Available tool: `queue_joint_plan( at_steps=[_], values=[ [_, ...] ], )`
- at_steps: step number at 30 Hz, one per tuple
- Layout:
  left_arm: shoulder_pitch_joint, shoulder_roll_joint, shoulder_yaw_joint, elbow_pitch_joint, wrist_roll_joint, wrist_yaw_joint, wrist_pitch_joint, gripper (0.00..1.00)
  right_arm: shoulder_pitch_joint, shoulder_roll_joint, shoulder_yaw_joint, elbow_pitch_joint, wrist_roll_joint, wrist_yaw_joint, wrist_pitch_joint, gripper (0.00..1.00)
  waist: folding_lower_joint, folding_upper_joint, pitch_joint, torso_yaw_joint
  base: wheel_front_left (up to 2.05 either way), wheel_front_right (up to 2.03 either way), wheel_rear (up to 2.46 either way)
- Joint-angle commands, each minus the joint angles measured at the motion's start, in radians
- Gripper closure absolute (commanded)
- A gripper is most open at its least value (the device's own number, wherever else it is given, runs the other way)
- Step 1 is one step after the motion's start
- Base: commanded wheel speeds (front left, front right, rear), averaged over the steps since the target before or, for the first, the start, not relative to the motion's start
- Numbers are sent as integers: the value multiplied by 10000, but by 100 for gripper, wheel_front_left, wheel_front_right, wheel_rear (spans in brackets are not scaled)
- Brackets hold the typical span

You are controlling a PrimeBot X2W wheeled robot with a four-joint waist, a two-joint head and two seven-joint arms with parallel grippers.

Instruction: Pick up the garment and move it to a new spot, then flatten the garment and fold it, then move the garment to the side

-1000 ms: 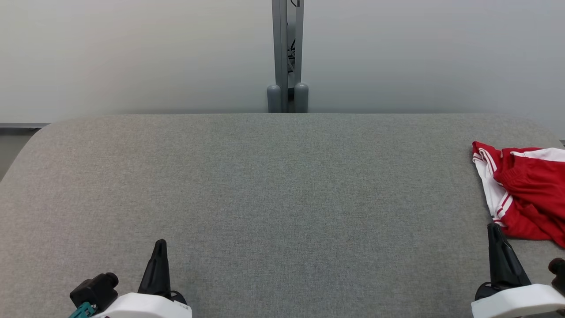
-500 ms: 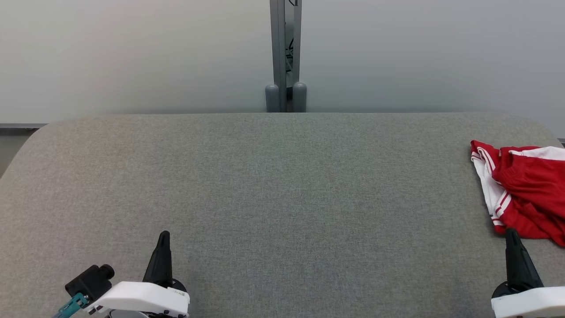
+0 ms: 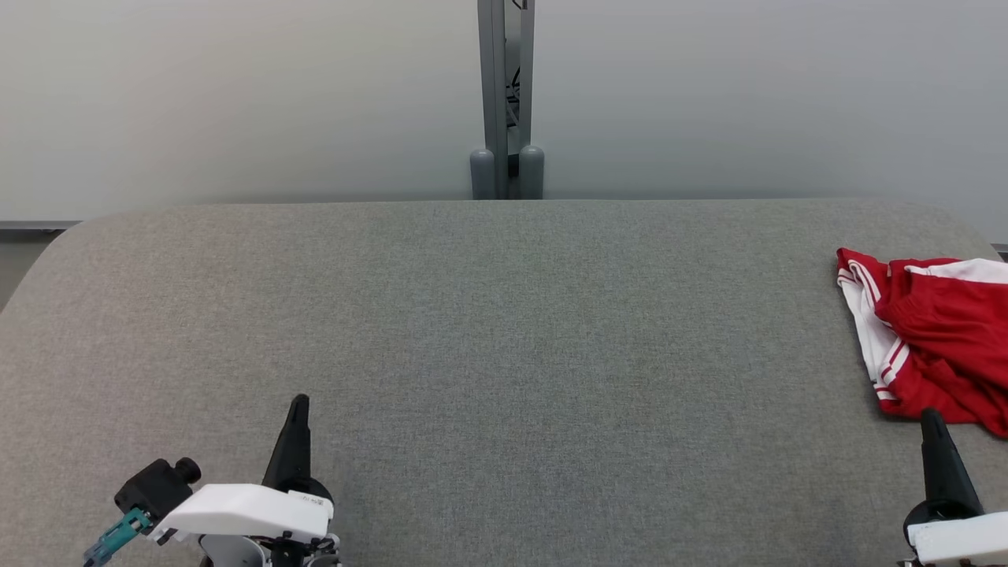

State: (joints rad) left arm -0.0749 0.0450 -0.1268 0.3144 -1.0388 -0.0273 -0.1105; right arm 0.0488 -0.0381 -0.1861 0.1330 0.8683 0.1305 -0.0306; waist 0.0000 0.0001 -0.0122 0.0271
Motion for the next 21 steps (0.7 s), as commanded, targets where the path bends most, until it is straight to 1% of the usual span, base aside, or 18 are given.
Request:
queue_joint_plan(
  at_steps=[1, 2, 21],
  values=[
    [-381, 35, -5, -79, -189, -123, 51, 100, -45, -112, -77, -188, 262, 3, 65, 100, 0, -1, 1, -2, 0, 0, 0],
    [-417, 37, -14, -62, -409, -149, 97, 100, -35, -119, -129, -203, 536, 4, 135, 100, 0, -1, 4, -9, 0, 0, 0],
    [-851, 49, -102, 106, -2380, -465, 531, 100, 71, -190, -554, -319, 3031, 4, 751, 100, 0, -1, 35, -80, 0, 0, 0]
  ],
)
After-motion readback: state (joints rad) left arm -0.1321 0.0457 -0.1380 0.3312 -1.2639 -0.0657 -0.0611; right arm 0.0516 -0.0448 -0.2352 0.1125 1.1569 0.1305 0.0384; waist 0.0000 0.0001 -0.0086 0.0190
